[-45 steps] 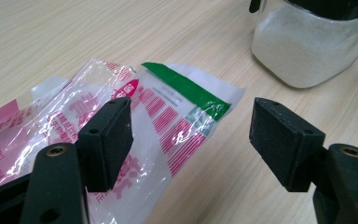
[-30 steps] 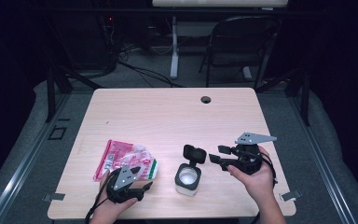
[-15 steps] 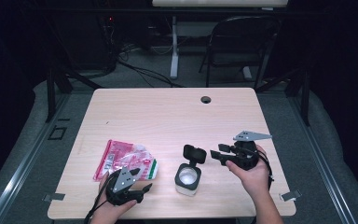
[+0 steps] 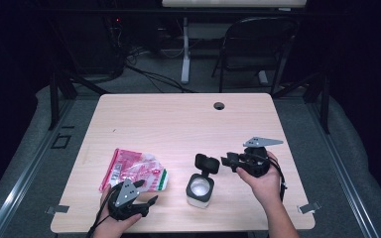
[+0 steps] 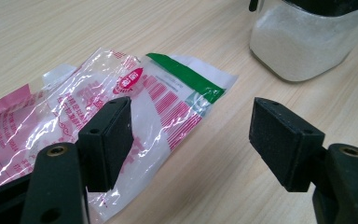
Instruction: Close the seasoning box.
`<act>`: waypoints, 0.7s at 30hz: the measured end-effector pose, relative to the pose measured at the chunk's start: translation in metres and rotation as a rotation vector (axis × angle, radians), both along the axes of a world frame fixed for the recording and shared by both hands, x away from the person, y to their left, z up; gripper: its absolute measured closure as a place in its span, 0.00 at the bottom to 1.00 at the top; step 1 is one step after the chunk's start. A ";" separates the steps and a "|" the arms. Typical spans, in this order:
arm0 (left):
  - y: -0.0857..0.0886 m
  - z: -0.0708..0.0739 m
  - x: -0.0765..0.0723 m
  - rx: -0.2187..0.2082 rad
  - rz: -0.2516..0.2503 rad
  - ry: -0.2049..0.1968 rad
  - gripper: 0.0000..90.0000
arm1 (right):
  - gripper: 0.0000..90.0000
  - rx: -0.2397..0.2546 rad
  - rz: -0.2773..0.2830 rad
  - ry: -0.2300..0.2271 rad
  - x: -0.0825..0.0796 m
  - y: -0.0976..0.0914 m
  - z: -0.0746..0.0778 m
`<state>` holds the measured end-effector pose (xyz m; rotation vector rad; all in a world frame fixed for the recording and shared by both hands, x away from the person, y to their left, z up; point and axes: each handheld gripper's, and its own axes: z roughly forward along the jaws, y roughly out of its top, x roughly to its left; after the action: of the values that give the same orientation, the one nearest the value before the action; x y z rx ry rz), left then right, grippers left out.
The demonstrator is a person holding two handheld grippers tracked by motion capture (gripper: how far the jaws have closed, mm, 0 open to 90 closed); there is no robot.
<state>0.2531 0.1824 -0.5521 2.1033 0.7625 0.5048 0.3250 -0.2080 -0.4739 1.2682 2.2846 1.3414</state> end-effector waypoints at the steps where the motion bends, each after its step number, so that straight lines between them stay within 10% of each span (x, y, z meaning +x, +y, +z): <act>1: 0.000 0.000 0.000 -0.001 0.002 -0.001 0.34 | 0.74 -0.002 0.005 -0.003 0.000 0.000 0.000; 21: 0.003 0.001 0.000 -0.002 0.011 -0.002 0.35 | 0.76 -0.006 0.031 -0.002 -0.001 0.005 0.002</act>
<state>0.2533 0.1853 -0.5512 2.0977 0.7737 0.5117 0.3240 -0.2026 -0.4720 1.2333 2.3145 1.3440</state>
